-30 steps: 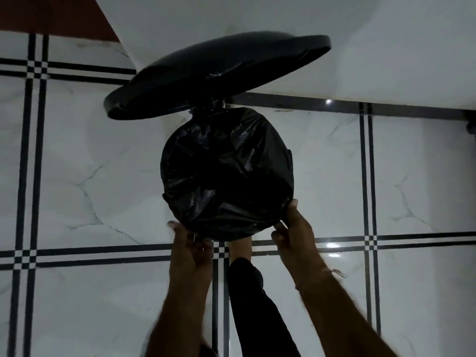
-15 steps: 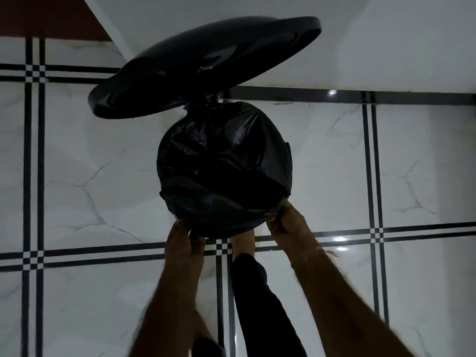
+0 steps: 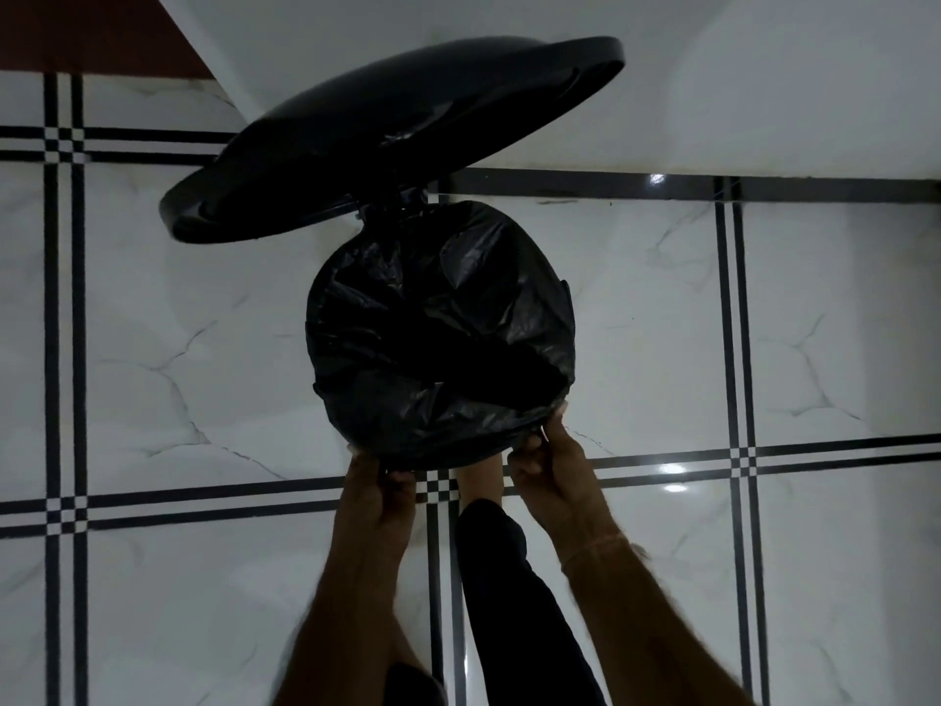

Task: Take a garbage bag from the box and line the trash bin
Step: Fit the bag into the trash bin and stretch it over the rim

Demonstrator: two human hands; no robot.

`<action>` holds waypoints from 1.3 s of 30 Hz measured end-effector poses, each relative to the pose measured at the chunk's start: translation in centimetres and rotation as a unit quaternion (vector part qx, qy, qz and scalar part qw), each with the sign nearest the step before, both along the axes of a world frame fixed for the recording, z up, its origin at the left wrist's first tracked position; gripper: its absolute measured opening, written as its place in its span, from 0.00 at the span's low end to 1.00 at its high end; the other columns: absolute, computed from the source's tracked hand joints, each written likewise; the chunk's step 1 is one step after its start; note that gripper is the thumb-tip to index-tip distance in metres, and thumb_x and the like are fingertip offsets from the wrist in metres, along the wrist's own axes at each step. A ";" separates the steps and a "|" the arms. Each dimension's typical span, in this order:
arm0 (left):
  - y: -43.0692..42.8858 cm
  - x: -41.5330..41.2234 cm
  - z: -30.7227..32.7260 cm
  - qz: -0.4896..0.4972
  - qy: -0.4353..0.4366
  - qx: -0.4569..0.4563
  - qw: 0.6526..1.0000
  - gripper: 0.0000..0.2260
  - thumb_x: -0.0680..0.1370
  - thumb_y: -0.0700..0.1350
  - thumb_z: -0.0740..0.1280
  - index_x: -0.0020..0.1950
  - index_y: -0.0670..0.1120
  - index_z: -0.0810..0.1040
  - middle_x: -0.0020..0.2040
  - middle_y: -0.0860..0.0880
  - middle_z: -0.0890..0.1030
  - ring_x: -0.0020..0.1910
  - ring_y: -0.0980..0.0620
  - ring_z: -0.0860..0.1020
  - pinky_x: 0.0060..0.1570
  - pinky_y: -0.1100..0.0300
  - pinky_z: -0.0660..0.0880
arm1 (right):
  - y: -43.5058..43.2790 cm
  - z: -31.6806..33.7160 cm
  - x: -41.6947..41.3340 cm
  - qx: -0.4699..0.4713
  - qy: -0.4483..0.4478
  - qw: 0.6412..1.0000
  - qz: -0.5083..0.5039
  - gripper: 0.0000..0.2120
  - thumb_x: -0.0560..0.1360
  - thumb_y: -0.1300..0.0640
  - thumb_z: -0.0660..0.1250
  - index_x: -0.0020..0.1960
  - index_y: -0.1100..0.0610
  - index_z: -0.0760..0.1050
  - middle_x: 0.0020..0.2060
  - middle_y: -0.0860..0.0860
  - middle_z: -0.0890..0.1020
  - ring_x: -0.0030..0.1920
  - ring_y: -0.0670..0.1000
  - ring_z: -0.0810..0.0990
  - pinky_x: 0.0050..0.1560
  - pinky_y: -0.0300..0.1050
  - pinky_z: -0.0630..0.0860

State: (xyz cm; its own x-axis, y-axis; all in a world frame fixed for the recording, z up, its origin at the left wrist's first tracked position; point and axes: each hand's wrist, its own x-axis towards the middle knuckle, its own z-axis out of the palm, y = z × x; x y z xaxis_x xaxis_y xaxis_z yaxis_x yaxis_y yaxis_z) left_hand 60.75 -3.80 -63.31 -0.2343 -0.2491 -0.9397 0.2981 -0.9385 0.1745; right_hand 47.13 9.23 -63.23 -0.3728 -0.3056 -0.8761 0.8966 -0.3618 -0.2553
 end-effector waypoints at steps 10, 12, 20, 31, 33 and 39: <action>-1.9 -0.2 1.9 0.063 -0.014 0.019 0.998 0.24 0.75 0.62 0.70 0.61 0.45 0.82 0.57 0.45 0.86 0.58 0.43 0.85 0.56 0.47 0.82 | -0.4 0.0 -1.6 0.058 0.002 0.998 0.004 0.19 0.76 0.39 0.65 0.44 0.56 0.80 0.33 0.49 0.79 0.29 0.45 0.73 0.25 0.35 0.68; -2.2 0.2 2.1 0.021 0.001 0.007 1.000 0.23 0.76 0.60 0.70 0.64 0.46 0.81 0.60 0.47 0.85 0.64 0.43 0.81 0.63 0.46 0.78 | 0.1 -0.1 -3.3 0.052 0.013 0.998 0.015 0.21 0.73 0.38 0.68 0.49 0.56 0.82 0.40 0.49 0.80 0.36 0.46 0.74 0.30 0.37 0.70; -2.8 -0.6 1.1 -0.046 -0.021 -0.002 0.999 0.15 0.72 0.47 0.73 0.57 0.45 0.81 0.43 0.49 0.89 0.58 0.47 0.82 0.55 0.49 0.81 | 0.1 0.9 -7.1 0.128 -0.008 0.986 0.109 0.14 0.81 0.48 0.65 0.42 0.55 0.76 0.30 0.47 0.75 0.25 0.43 0.70 0.21 0.34 0.61; -3.5 0.8 0.8 -0.068 0.016 -0.001 0.998 0.10 0.70 0.45 0.70 0.49 0.47 0.86 0.46 0.49 0.88 0.55 0.48 0.84 0.55 0.52 0.83 | -2.3 1.8 -8.7 0.185 -0.003 0.971 0.150 0.16 0.84 0.57 0.60 0.39 0.59 0.75 0.25 0.50 0.78 0.24 0.47 0.73 0.20 0.34 0.68; -3.6 0.7 0.9 -0.071 0.022 -0.002 0.997 0.12 0.70 0.44 0.72 0.53 0.46 0.83 0.47 0.48 0.88 0.57 0.47 0.82 0.63 0.49 0.77 | -2.0 2.4 -9.6 0.111 0.036 0.984 0.134 0.21 0.82 0.41 0.61 0.45 0.57 0.81 0.37 0.51 0.84 0.33 0.48 0.80 0.26 0.38 0.75; -3.4 1.2 0.4 -0.067 0.051 0.022 0.996 0.13 0.67 0.47 0.79 0.51 0.48 0.88 0.56 0.47 0.87 0.67 0.44 0.79 0.72 0.44 0.71 | -3.3 1.1 -10.3 0.179 0.037 0.976 0.120 0.16 0.79 0.49 0.70 0.54 0.63 0.81 0.46 0.56 0.86 0.42 0.52 0.86 0.38 0.45 0.84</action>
